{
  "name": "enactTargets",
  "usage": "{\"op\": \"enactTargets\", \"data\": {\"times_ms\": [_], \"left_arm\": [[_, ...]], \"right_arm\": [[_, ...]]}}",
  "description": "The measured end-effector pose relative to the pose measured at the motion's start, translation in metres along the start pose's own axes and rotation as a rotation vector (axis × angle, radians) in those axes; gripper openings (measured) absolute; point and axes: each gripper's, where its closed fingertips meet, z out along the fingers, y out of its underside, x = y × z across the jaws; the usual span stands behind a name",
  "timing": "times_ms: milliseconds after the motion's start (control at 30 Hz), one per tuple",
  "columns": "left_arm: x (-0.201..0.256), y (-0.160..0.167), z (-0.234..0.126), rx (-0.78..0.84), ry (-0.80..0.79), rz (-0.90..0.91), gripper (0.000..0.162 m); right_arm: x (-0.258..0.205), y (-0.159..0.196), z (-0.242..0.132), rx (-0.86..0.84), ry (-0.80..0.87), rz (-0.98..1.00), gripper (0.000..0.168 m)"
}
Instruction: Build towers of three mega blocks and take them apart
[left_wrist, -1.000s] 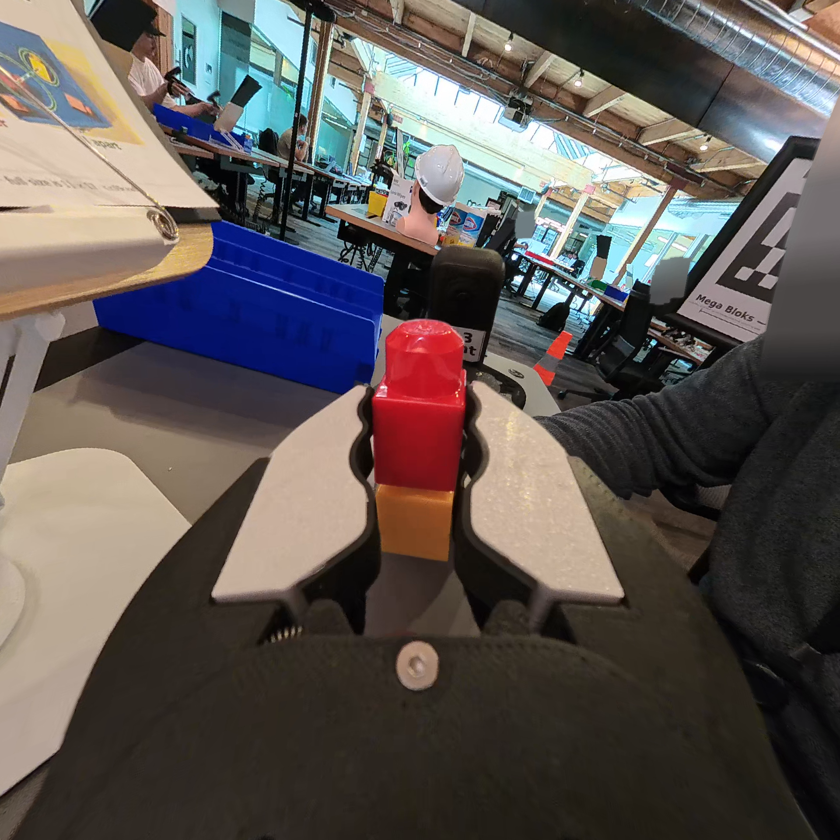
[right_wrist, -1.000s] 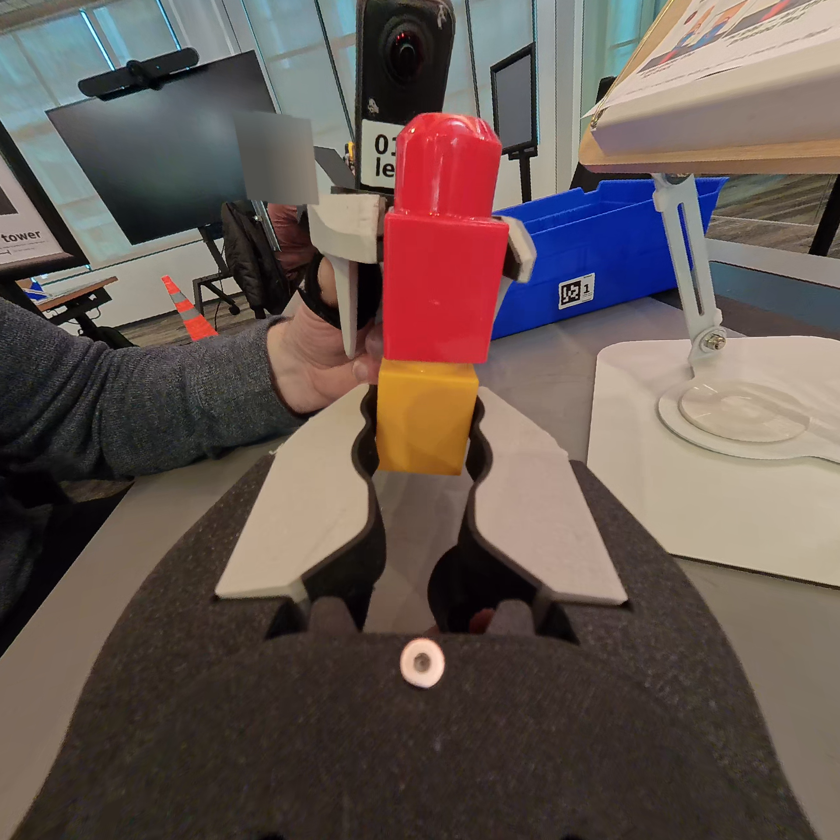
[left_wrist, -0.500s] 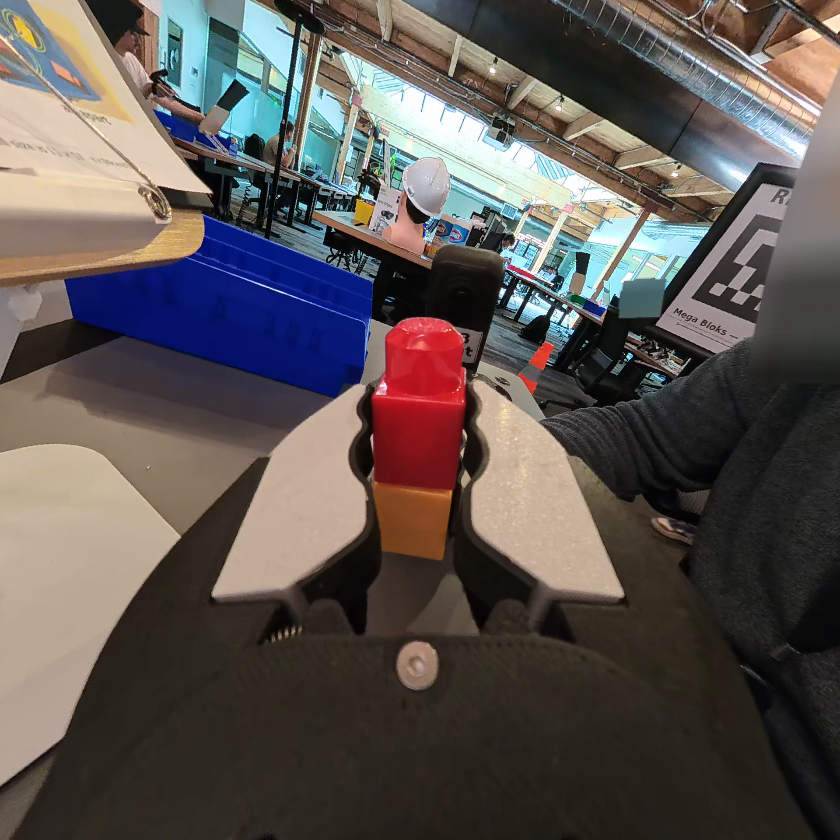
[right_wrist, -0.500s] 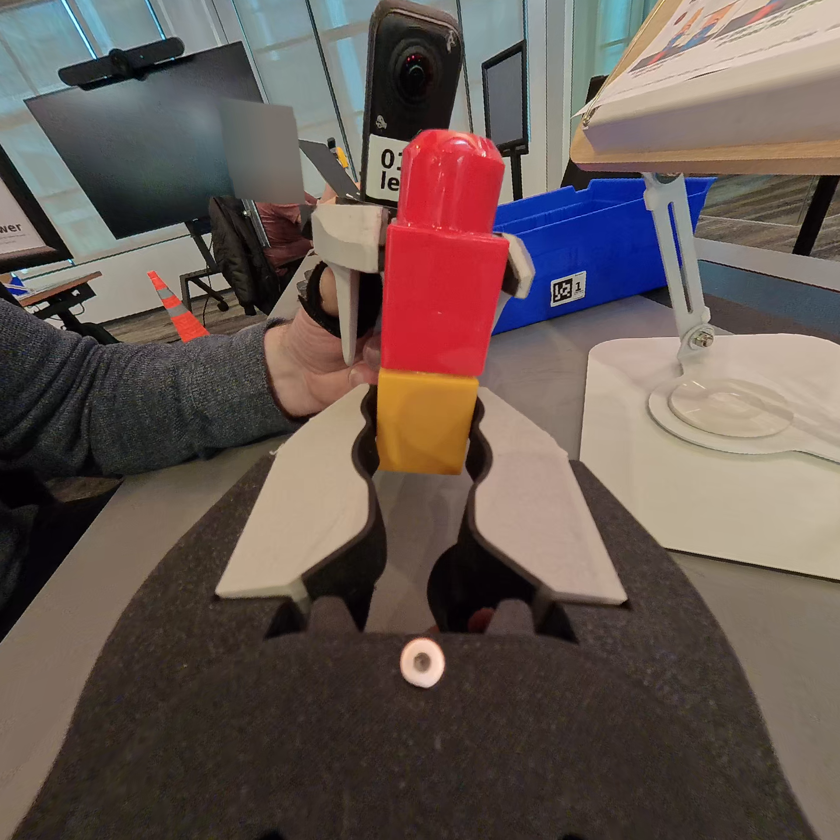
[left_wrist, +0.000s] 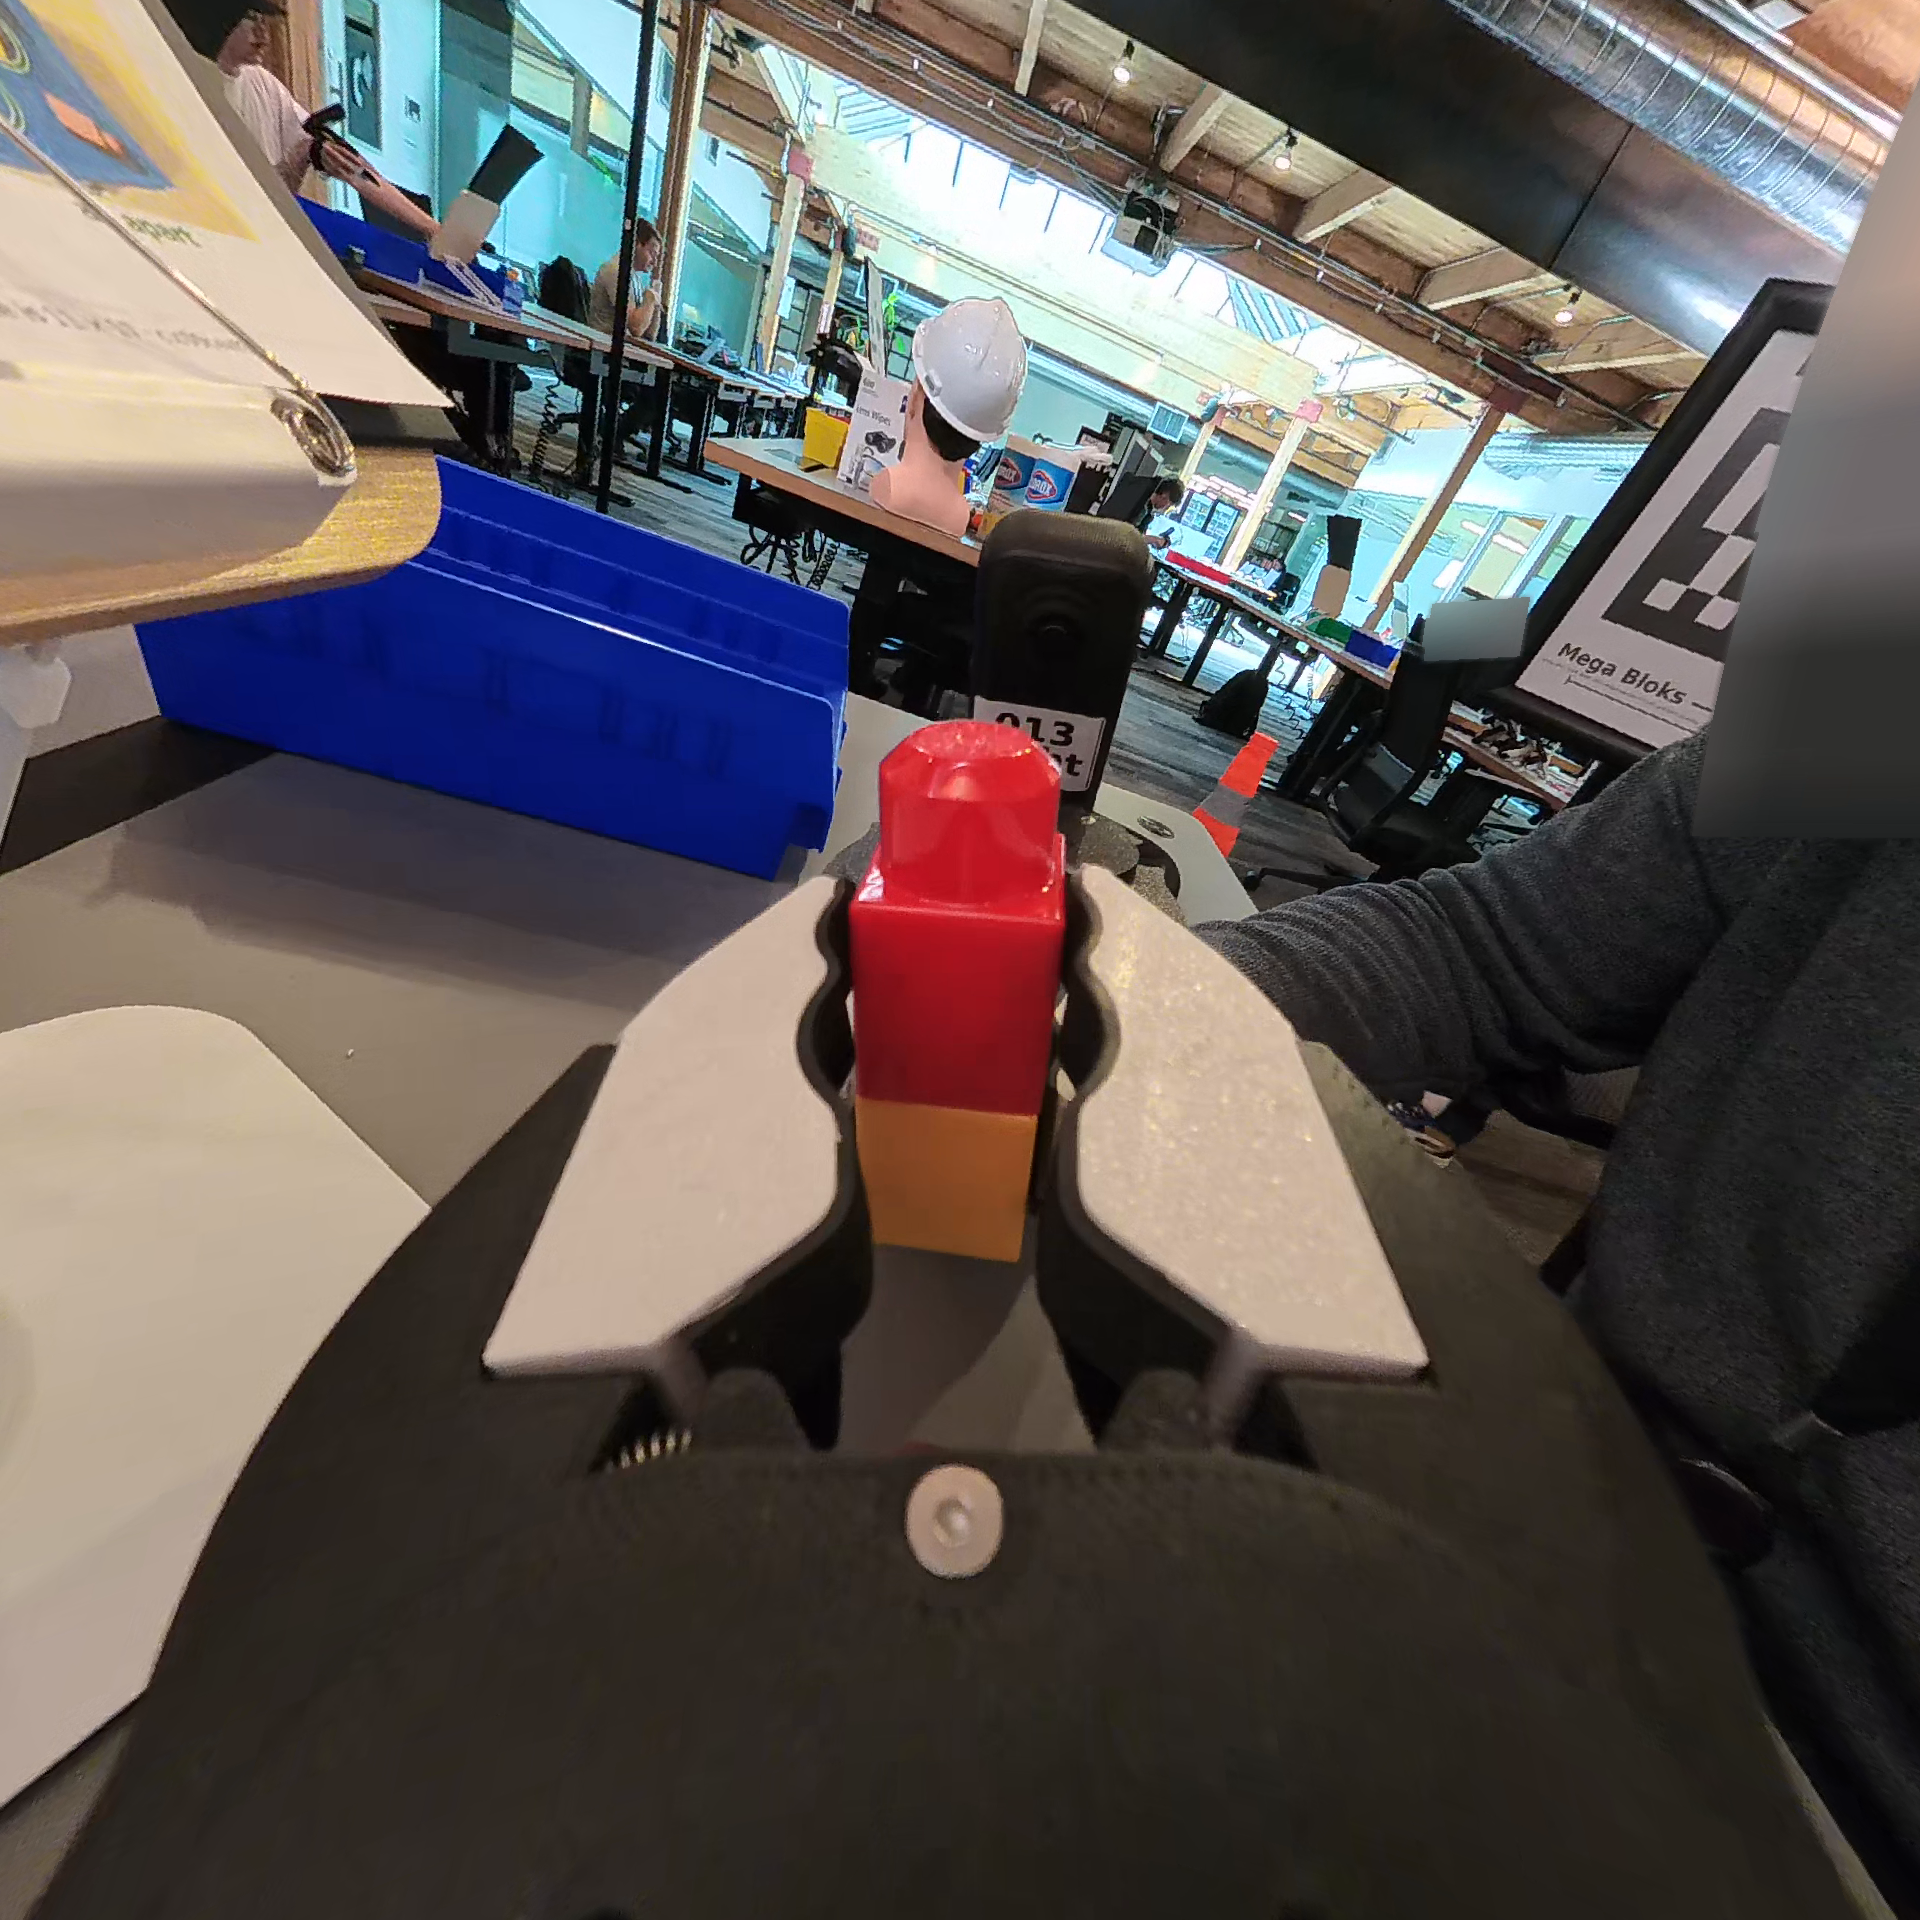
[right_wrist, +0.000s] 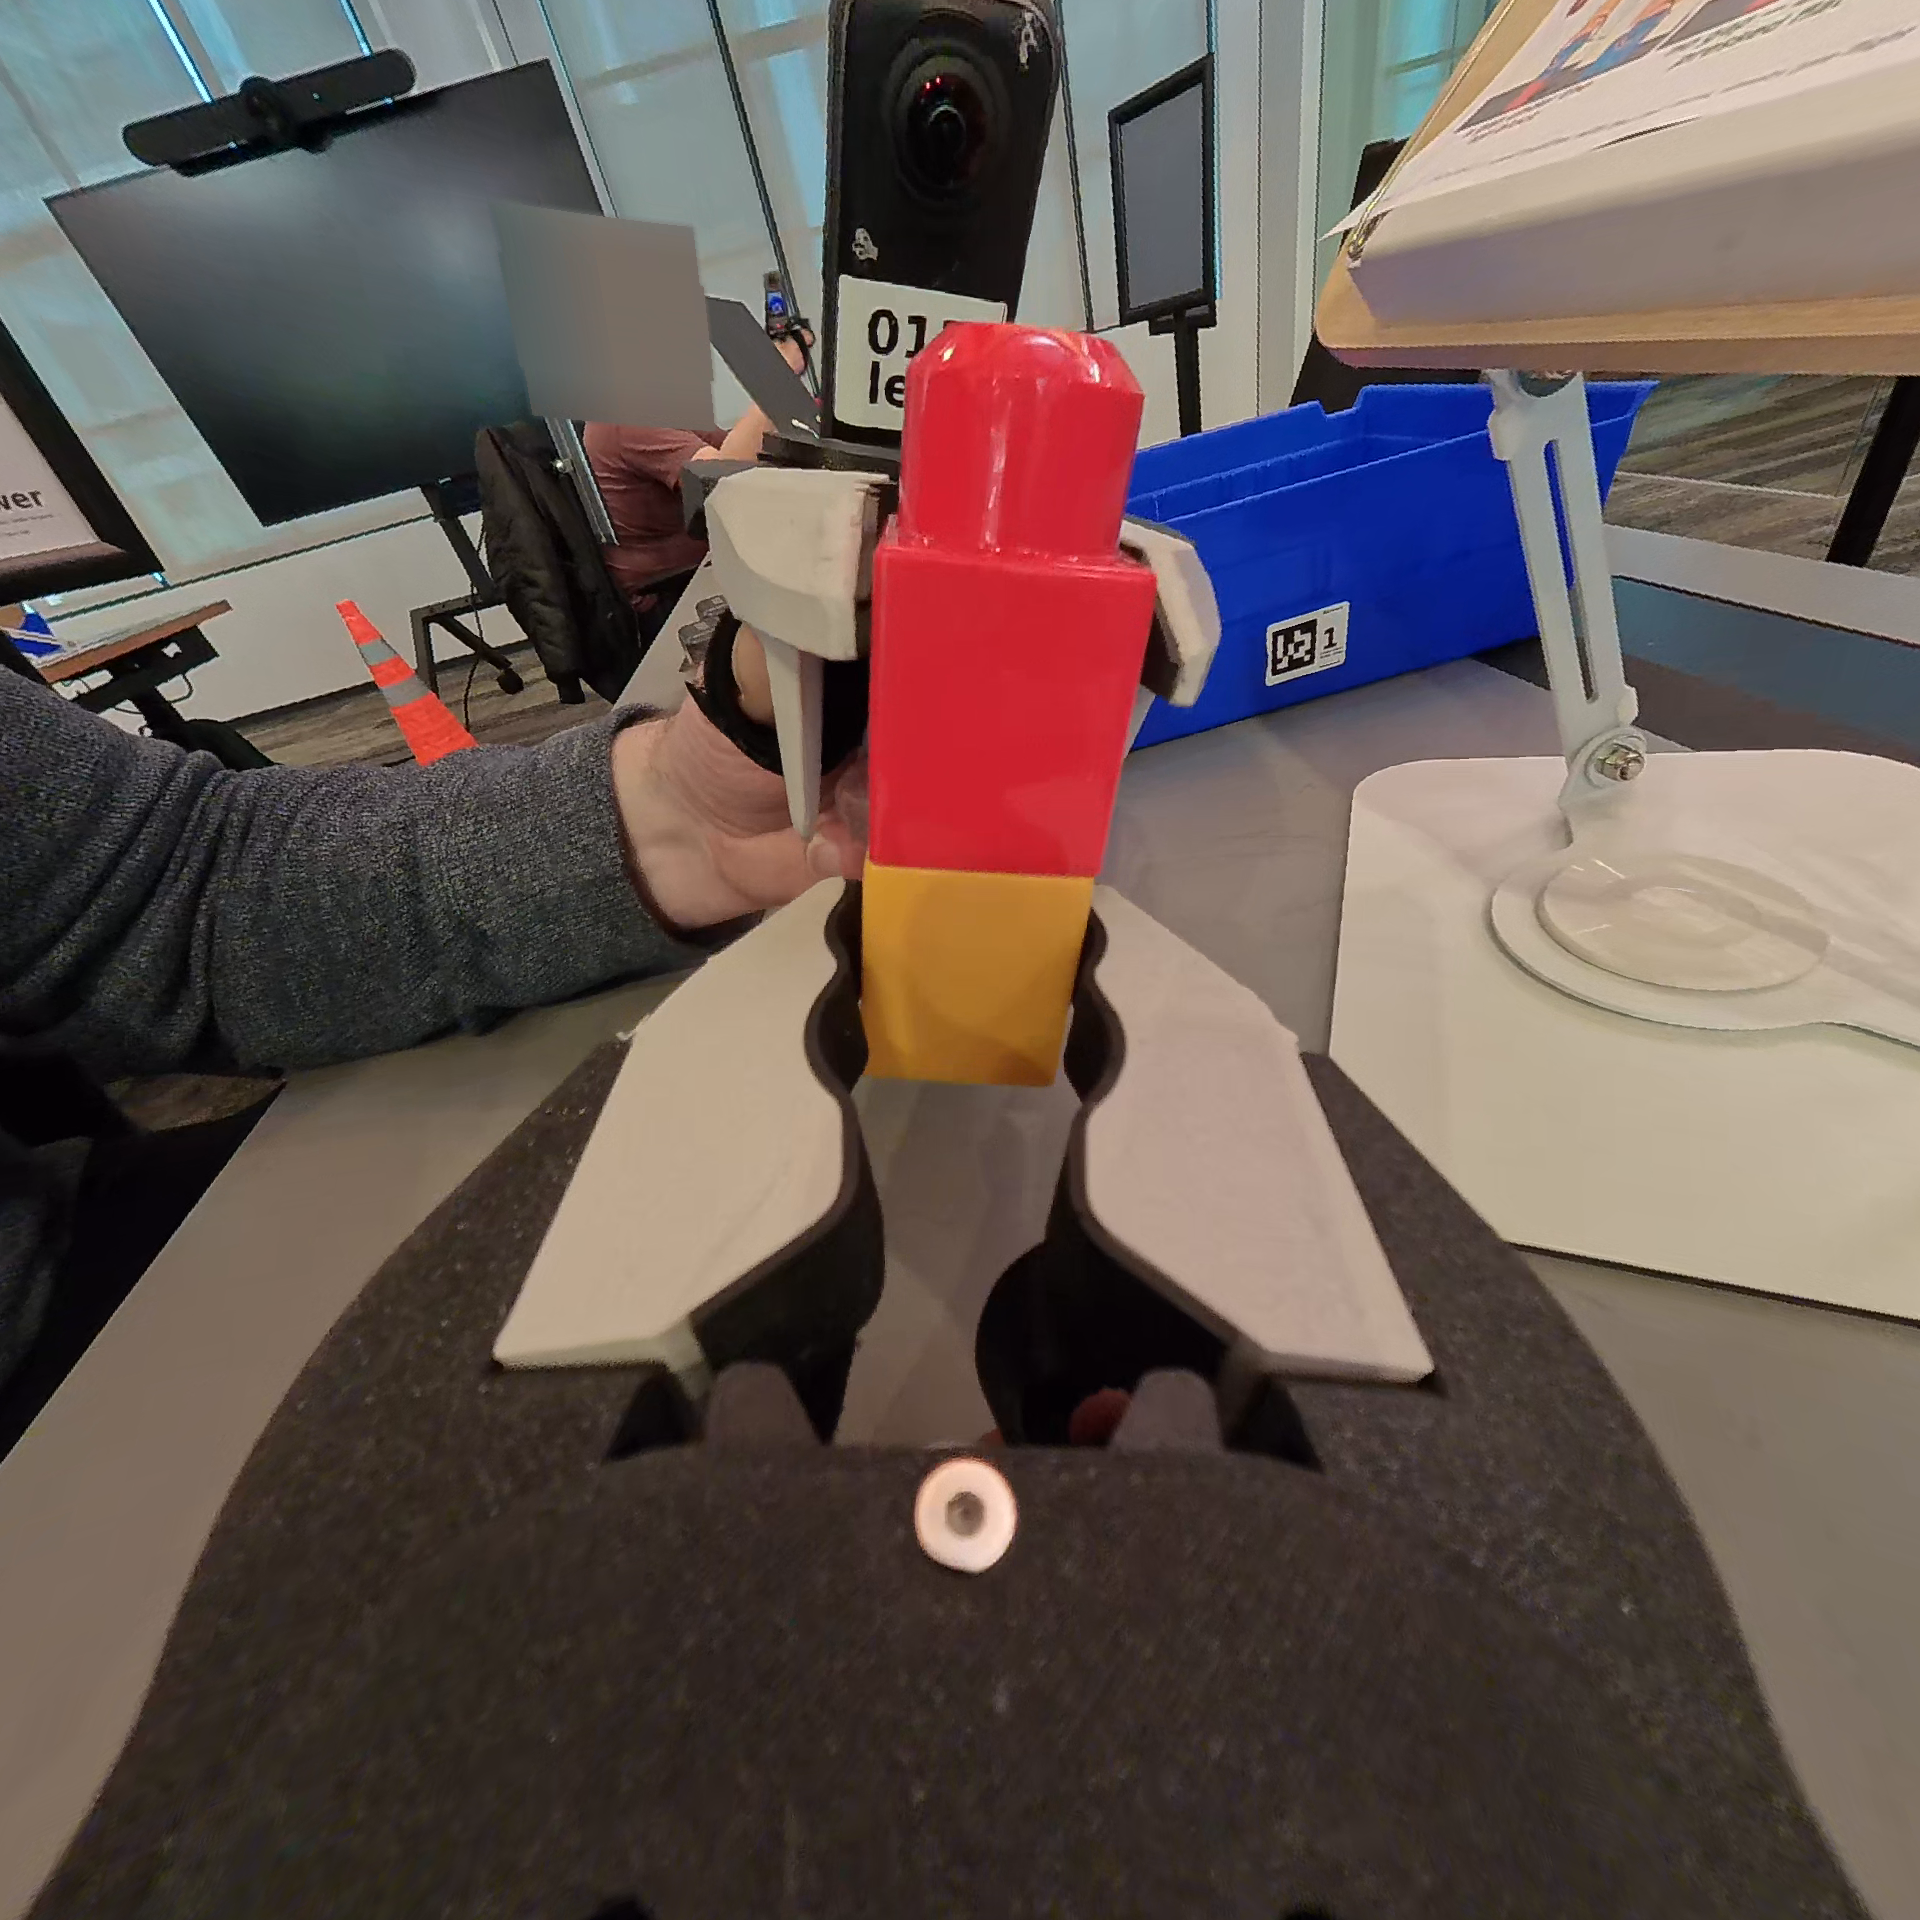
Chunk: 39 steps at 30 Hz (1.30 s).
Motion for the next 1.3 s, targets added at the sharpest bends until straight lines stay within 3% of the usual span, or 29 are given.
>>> {"op": "enactTargets", "data": {"times_ms": [833, 933, 1300], "left_arm": [[0.003, -0.001, -0.002, -0.022, -0.004, 0.015, 0.036], [-0.002, 0.007, -0.001, -0.062, -0.037, 0.027, 0.036], [0.004, 0.013, 0.011, -0.067, 0.005, 0.003, 0.036]], "right_arm": [[-0.001, -0.002, 0.000, 0.010, -0.019, 0.004, 0.036], [0.002, -0.009, -0.005, 0.054, -0.006, 0.013, 0.042], [0.000, -0.015, -0.010, 0.060, -0.008, -0.012, 0.036]]}}
